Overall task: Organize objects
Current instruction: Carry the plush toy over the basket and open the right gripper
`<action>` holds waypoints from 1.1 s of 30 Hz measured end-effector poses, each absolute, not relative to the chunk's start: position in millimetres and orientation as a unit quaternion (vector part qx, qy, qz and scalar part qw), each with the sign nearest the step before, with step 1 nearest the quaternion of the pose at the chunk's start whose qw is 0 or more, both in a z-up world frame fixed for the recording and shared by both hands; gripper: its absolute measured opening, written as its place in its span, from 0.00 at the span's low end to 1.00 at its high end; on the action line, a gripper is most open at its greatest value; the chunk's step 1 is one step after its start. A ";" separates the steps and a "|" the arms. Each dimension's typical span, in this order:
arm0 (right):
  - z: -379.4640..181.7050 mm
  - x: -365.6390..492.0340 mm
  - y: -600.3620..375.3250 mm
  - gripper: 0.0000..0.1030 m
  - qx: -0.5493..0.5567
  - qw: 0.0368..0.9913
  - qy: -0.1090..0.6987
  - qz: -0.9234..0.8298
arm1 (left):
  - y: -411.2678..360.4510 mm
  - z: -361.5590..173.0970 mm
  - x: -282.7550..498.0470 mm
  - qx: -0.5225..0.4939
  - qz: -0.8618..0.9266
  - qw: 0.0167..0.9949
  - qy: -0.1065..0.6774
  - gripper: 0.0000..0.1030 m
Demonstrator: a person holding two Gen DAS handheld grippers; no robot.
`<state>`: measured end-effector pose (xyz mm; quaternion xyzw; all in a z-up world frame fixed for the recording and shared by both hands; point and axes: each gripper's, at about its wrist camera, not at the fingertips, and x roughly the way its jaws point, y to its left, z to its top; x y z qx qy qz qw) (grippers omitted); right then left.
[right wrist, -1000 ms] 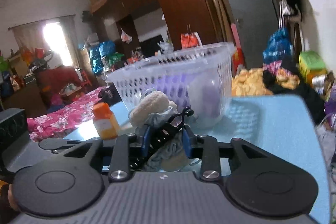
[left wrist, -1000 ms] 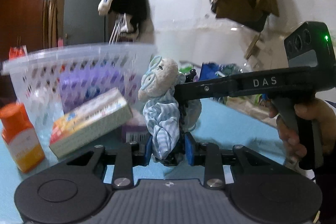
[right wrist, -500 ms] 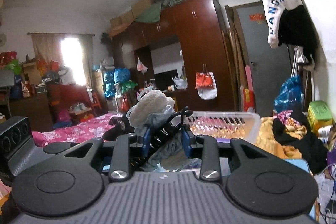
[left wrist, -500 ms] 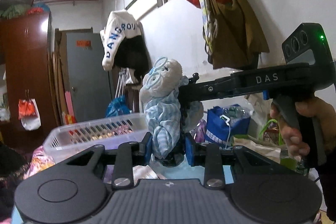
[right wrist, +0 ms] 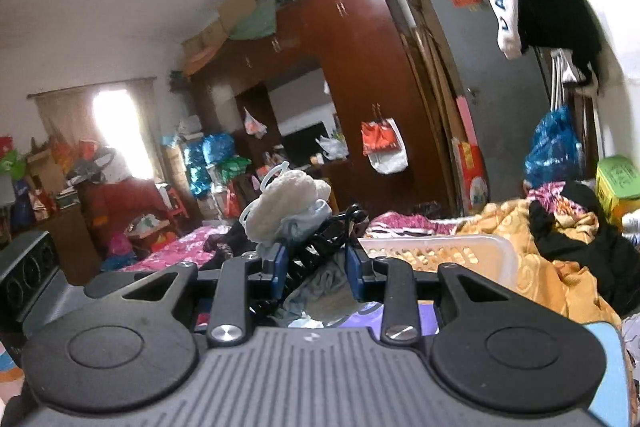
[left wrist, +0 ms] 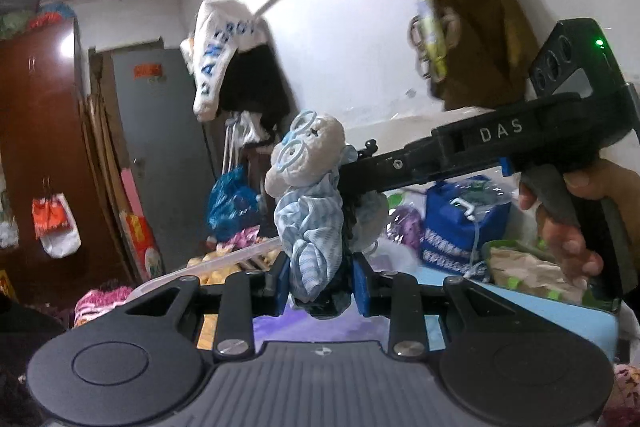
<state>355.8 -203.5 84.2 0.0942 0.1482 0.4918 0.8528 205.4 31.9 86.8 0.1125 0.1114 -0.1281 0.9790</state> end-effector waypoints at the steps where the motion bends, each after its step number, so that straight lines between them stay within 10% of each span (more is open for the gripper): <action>1: 83.0 360.9 -196.6 0.33 0.089 0.854 0.155 0.488 | 36.9 86.6 215.3 0.112 -0.126 0.978 0.122 0.34; 15: 64.1 396.6 -156.6 0.33 0.074 0.856 0.215 0.464 | 72.2 67.0 272.1 0.099 -0.095 0.973 0.186 0.35; 18: 62.9 398.8 -156.2 0.42 0.070 0.861 0.222 0.453 | 76.6 67.6 277.6 0.084 -0.086 0.974 0.191 0.43; 23: 68.0 391.6 -178.4 0.98 0.073 0.888 0.192 0.412 | 80.8 67.8 267.7 0.087 -0.049 0.981 0.164 0.83; 33: 57.5 326.3 -252.3 1.00 0.021 0.913 0.169 0.370 | 79.7 69.2 179.0 0.055 -0.013 0.988 0.143 0.84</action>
